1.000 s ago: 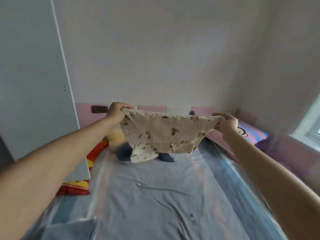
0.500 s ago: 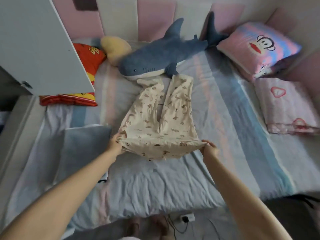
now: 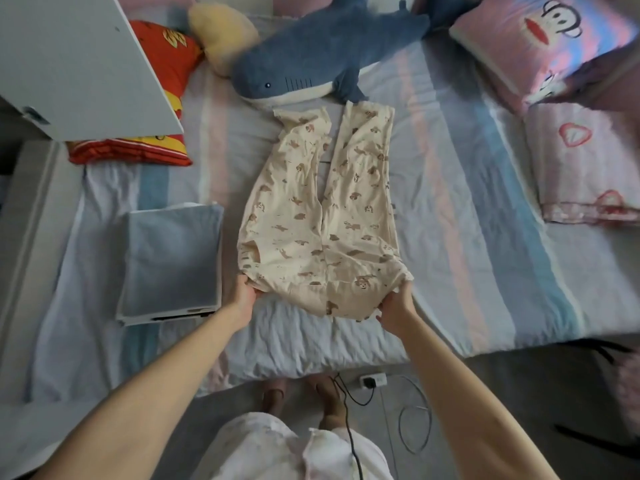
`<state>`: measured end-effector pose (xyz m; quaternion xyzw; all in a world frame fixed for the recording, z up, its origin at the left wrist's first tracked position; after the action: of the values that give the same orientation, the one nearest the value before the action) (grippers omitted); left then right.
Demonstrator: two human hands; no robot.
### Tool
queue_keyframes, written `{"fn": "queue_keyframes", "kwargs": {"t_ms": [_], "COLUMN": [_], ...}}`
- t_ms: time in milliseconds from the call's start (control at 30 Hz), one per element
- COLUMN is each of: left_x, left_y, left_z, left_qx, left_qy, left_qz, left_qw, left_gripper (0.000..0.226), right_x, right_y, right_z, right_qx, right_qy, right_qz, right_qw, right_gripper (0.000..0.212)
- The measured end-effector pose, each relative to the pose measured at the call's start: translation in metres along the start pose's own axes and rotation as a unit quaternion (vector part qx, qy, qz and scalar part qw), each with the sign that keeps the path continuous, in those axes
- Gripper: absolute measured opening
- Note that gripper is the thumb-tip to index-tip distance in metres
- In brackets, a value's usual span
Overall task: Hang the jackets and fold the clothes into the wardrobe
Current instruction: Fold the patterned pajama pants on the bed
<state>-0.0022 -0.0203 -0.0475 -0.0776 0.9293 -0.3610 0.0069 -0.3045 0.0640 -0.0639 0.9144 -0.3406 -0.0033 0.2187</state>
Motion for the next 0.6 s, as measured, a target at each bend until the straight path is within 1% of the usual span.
{"fn": "queue_keyframes", "kwargs": {"t_ms": [67,100,133,167,200,267,300,334,367,400,434,467,501,534,567,601], "left_x": [0.012,0.02,0.024,0.028,0.03,0.03,0.027,0.024,0.025,0.027,0.036,0.042,0.046,0.048,0.048,0.047], "left_y": [0.004,0.005,0.009,0.014,0.017,0.023,0.024,0.025,0.016,0.014,0.013,0.014,0.016,0.017,0.02,0.022], "left_z": [-0.002,-0.005,-0.003,-0.001,0.001,0.008,0.017,0.025,0.018,0.015,0.008,0.001,-0.001,-0.004,-0.006,-0.01], "left_qx": [0.013,0.01,0.003,-0.002,-0.004,-0.01,-0.003,-0.004,-0.008,-0.028,-0.063,-0.102,-0.131,-0.15,-0.161,-0.169], "left_qy": [0.053,0.082,0.096,0.107,0.113,0.114,0.103,0.089,0.077,0.071,0.083,0.099,0.114,0.128,0.142,0.151], "left_qz": [-0.053,-0.062,-0.039,0.011,0.08,0.193,0.235,0.244,0.237,0.183,0.117,0.073,0.056,0.072,0.095,0.116], "left_qw": [0.997,0.995,0.995,0.994,0.99,0.974,0.967,0.966,0.968,0.98,0.988,0.987,0.983,0.978,0.972,0.967], "left_gripper": [0.035,0.032,0.028,0.029,0.045,0.096,0.111,0.119,0.117,0.107,0.089,0.074,0.069,0.073,0.075,0.069], "right_x": [-0.004,-0.01,-0.012,-0.011,0.001,0.025,0.032,0.038,0.042,0.043,0.045,0.045,0.045,0.044,0.04,0.037], "right_y": [0.001,0.005,0.008,0.008,0.003,0.001,0.001,0.001,0.004,0.005,0.007,0.006,0.005,0.002,-0.003,-0.008], "right_z": [0.001,0.001,-0.003,0.001,0.001,-0.004,-0.004,-0.005,-0.007,-0.007,-0.011,-0.013,-0.016,-0.021,-0.024,-0.029], "right_qx": [-0.042,-0.066,-0.09,-0.098,-0.077,-0.065,-0.063,-0.065,-0.072,-0.07,-0.064,-0.049,-0.035,-0.024,-0.018,-0.01], "right_qy": [-0.027,-0.06,-0.089,-0.081,-0.029,0.064,0.082,0.094,0.103,0.104,0.112,0.118,0.121,0.125,0.125,0.122], "right_qz": [0.009,-0.012,-0.047,-0.06,-0.052,-0.089,-0.121,-0.153,-0.173,-0.169,-0.161,-0.156,-0.169,-0.217,-0.284,-0.353], "right_qw": [0.999,0.996,0.991,0.99,0.995,0.992,0.987,0.982,0.977,0.978,0.978,0.979,0.977,0.968,0.95,0.928], "right_gripper": [0.065,0.054,0.042,0.033,0.028,0.021,0.018,0.016,0.015,0.014,0.013,0.012,0.01,0.009,0.008,0.01]}}
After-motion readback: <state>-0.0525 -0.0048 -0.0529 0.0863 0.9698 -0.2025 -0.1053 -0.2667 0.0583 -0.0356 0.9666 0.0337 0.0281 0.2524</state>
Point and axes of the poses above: each hand's wrist, its own z-axis towards the middle knuckle, its own x-axis out of the palm, y = z × x, the point moved 10 cm from there along z, towards the middle knuckle, and after that the axes turned 2 degrees about z, right-handed, at the moved point
